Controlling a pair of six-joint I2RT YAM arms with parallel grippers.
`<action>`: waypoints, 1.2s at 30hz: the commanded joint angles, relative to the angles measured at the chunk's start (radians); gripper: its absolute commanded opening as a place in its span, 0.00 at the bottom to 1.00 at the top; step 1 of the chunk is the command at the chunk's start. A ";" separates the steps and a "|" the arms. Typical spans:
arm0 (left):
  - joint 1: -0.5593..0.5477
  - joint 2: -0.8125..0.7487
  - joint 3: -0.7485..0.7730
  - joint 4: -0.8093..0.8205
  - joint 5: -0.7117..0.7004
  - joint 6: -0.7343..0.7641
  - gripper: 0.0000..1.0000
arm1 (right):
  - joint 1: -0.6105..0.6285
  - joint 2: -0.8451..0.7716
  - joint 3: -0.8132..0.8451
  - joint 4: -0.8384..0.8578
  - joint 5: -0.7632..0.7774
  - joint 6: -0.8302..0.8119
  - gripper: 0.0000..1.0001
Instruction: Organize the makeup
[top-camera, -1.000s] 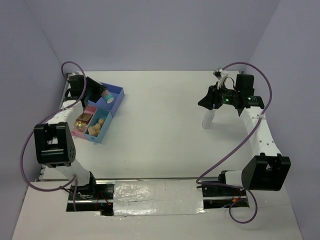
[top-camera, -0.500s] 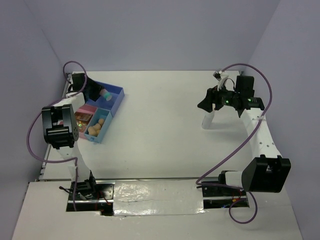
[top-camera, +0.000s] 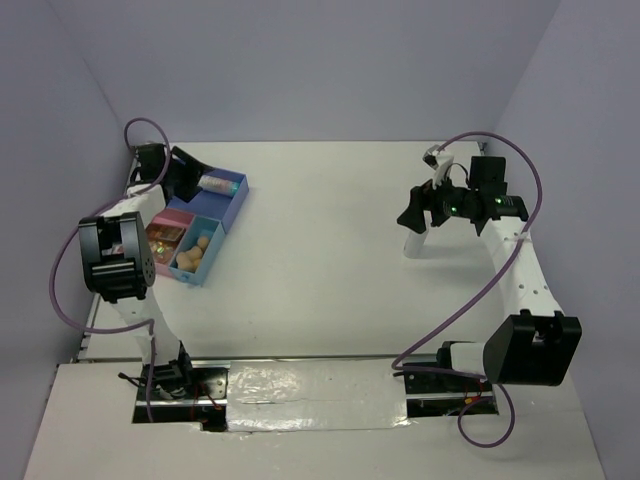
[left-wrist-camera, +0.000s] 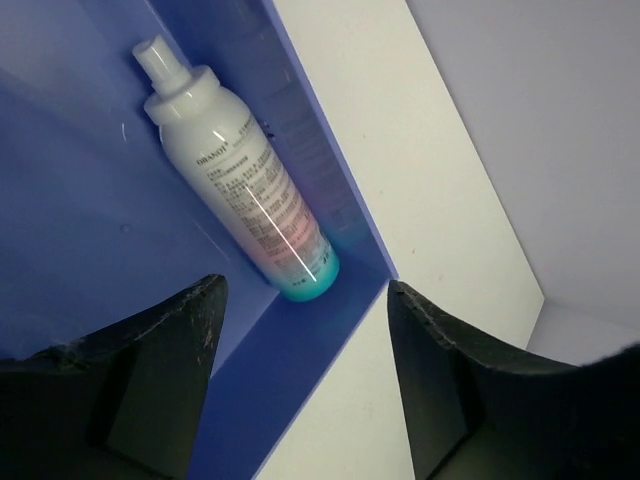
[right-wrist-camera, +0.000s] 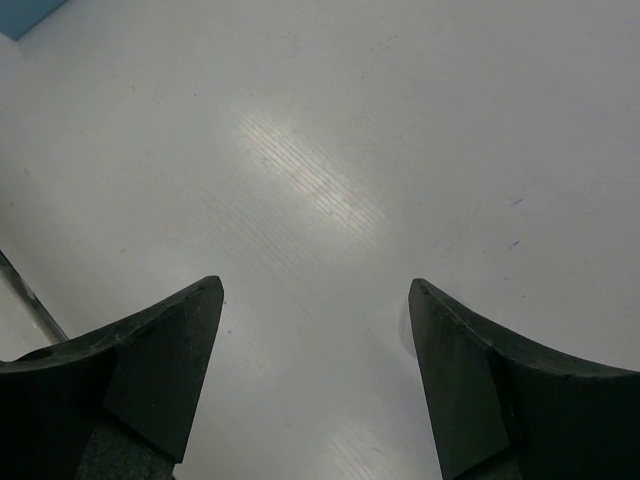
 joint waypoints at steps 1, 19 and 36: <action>0.009 -0.112 -0.027 0.076 0.077 0.067 0.76 | 0.004 -0.045 0.011 -0.027 0.048 -0.056 0.83; -0.094 -0.666 -0.589 0.363 0.476 0.222 0.74 | 0.001 -0.075 -0.084 -0.028 0.277 -0.189 0.89; -0.358 -0.813 -0.760 0.455 0.399 0.261 0.78 | 0.003 0.203 -0.033 0.038 0.274 -0.192 0.81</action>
